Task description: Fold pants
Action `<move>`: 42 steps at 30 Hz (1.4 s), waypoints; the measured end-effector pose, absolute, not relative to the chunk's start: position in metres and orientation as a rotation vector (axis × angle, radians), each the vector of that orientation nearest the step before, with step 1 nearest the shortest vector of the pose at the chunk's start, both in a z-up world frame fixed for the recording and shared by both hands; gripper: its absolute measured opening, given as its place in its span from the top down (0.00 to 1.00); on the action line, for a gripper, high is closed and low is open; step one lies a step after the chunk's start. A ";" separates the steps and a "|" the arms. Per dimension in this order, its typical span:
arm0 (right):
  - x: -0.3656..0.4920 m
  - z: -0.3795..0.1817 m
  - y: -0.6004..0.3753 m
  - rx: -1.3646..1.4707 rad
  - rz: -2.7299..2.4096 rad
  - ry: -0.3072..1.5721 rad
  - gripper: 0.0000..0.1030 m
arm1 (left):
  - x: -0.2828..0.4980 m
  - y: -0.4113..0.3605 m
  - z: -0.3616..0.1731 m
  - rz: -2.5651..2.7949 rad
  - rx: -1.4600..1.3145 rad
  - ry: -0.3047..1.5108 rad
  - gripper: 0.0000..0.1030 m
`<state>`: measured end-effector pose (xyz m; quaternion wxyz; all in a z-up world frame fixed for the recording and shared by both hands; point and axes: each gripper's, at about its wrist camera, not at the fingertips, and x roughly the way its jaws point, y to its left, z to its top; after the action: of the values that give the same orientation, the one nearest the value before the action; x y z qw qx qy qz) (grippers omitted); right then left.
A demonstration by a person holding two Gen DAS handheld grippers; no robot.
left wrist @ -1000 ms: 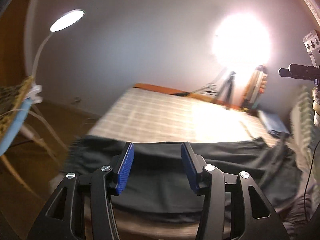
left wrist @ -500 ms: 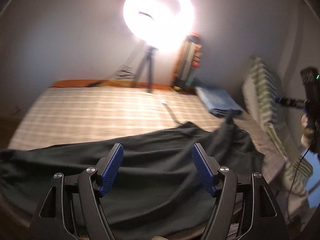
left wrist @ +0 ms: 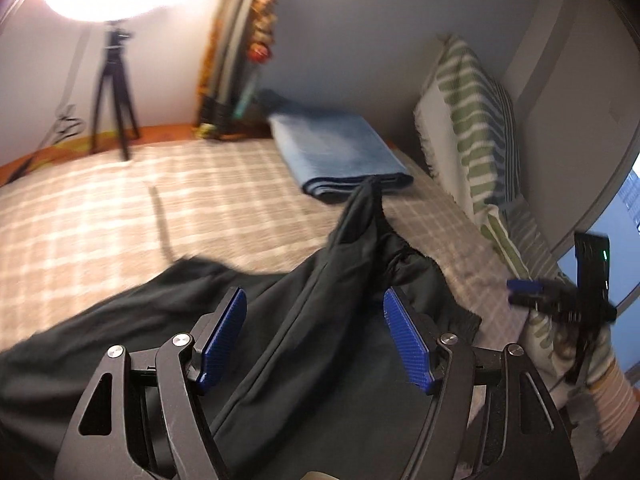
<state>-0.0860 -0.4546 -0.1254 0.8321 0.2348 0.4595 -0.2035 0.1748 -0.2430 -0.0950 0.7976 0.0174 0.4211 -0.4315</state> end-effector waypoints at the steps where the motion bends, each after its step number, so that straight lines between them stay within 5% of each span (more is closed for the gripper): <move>1: -0.091 -0.130 -0.456 0.505 -0.436 0.976 0.29 | 0.179 -0.254 -0.098 -0.930 0.047 0.915 0.31; 18: -0.095 -0.192 -0.467 0.644 -0.403 1.033 0.35 | 0.232 -0.377 -0.164 -0.874 0.158 1.073 0.33; 19: -0.092 -0.195 -0.466 0.638 -0.399 1.042 0.37 | 0.234 -0.377 -0.166 -0.876 0.146 1.078 0.36; 21: -0.087 -0.195 -0.462 0.592 -0.411 1.050 0.42 | 0.235 -0.379 -0.169 -0.875 0.149 1.077 0.64; 22: -0.085 -0.195 -0.460 0.574 -0.411 1.059 0.52 | 0.234 -0.379 -0.170 -0.875 0.158 1.073 0.87; 23: -0.083 -0.195 -0.459 0.564 -0.410 1.067 0.61 | 0.233 -0.379 -0.170 -0.883 0.165 1.064 0.94; 31: -0.092 -0.193 -0.462 0.586 -0.445 1.053 0.76 | 0.192 -0.365 -0.124 -0.990 0.198 0.922 0.99; 39: -0.113 -0.177 -0.461 0.653 -0.485 0.994 0.69 | 0.112 -0.344 -0.100 -1.157 0.336 0.846 0.99; 42: -0.131 -0.155 -0.469 0.760 -0.450 0.831 0.44 | 0.084 -0.340 -0.104 -1.189 0.407 0.833 0.99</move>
<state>-0.1310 -0.4695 -0.1548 0.8217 0.3571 0.3907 -0.2114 0.0838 -0.3400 -0.1041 0.7292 0.1847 0.3781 -0.5397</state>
